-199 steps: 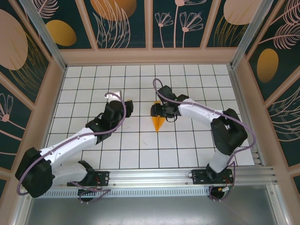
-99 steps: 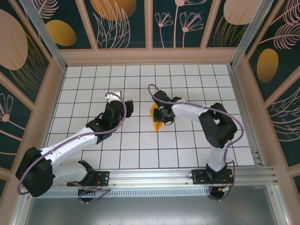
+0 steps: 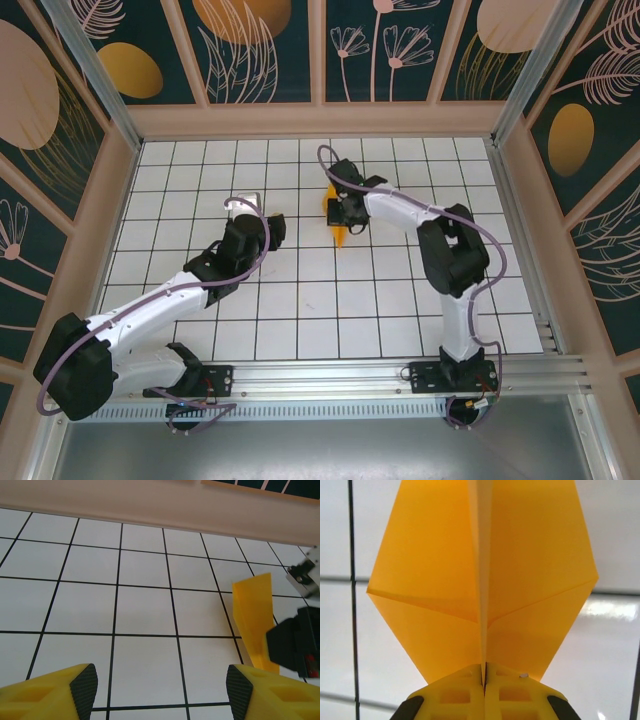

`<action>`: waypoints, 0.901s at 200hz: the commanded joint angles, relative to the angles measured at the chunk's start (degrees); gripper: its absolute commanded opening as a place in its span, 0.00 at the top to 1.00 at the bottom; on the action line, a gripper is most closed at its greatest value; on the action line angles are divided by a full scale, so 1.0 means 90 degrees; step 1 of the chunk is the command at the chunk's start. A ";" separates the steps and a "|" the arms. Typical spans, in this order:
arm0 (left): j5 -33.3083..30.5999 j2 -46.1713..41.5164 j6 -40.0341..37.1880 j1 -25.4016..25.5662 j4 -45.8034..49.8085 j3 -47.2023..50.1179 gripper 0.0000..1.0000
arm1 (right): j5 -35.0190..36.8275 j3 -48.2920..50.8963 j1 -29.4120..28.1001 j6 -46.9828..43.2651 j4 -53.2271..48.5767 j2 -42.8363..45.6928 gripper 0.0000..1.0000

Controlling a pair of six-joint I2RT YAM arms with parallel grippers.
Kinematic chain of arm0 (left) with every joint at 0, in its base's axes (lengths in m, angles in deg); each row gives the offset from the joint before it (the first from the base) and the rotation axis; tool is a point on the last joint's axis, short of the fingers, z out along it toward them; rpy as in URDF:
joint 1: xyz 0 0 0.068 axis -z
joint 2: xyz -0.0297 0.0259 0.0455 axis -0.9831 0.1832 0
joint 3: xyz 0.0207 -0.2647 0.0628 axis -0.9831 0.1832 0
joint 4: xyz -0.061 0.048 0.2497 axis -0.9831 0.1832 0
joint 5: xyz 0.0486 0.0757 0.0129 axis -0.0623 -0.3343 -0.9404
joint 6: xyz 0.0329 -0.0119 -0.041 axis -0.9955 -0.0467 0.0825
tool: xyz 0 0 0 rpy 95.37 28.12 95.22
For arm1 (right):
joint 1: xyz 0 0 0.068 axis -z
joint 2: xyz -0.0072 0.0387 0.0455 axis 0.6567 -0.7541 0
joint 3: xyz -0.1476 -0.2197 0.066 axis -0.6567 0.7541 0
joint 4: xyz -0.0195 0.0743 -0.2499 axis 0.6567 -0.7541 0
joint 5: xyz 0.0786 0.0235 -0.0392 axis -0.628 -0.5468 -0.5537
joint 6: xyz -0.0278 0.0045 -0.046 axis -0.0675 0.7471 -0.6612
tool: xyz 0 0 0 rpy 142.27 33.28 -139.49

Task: Fold a paper plane with a square sheet of paper (fold left side to right side)
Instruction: Move the paper plane to the top-center of the table.

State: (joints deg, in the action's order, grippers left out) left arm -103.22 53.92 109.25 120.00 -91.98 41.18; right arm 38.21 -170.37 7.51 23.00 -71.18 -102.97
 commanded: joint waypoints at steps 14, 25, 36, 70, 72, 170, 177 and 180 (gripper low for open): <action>0.0059 0.0068 0.0086 0.0006 -0.0106 -0.0222 0.28 | 0.0138 -0.0955 0.0210 -0.0474 -0.0747 -0.0782 0.95; 0.0043 0.0058 0.0062 0.0014 -0.0094 -0.0217 0.28 | 0.0123 -0.1143 0.0209 -0.0518 -0.0837 -0.0937 0.95; 0.0014 0.0048 0.0050 0.0009 -0.0079 -0.0223 0.28 | 0.0046 -0.1259 0.0204 -0.0548 -0.0880 -0.1043 0.95; 0.0015 -0.0010 0.0019 0.0011 -0.0077 -0.0216 0.27 | 0.0035 -0.1414 0.0206 -0.0588 -0.1041 -0.1208 0.92; 0.0018 -0.0017 0.0018 0.0012 -0.0077 -0.0219 0.27 | 0.0037 -0.1415 0.0210 -0.0588 -0.1042 -0.1208 0.91; -0.0254 -0.0030 -0.0070 0.0009 0.0125 -0.0373 0.17 | 0.0613 -0.1580 0.0045 -0.0637 -0.1573 0.0094 0.38; -0.0337 0.0003 -0.0085 0.0015 0.0163 -0.0404 0.16 | 0.0643 -0.1454 0.0023 -0.0637 -0.1510 0.0324 0.34; -0.0376 0.0012 -0.0094 0.0010 0.0188 -0.0423 0.16 | 0.0653 -0.1393 0.0020 -0.0644 -0.1471 0.0409 0.31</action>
State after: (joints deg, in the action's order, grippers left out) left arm -103.74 54.05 109.16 120.00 -91.10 39.45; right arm 41.09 -184.57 8.38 17.36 -83.16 -108.78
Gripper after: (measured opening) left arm 0.835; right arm 0.632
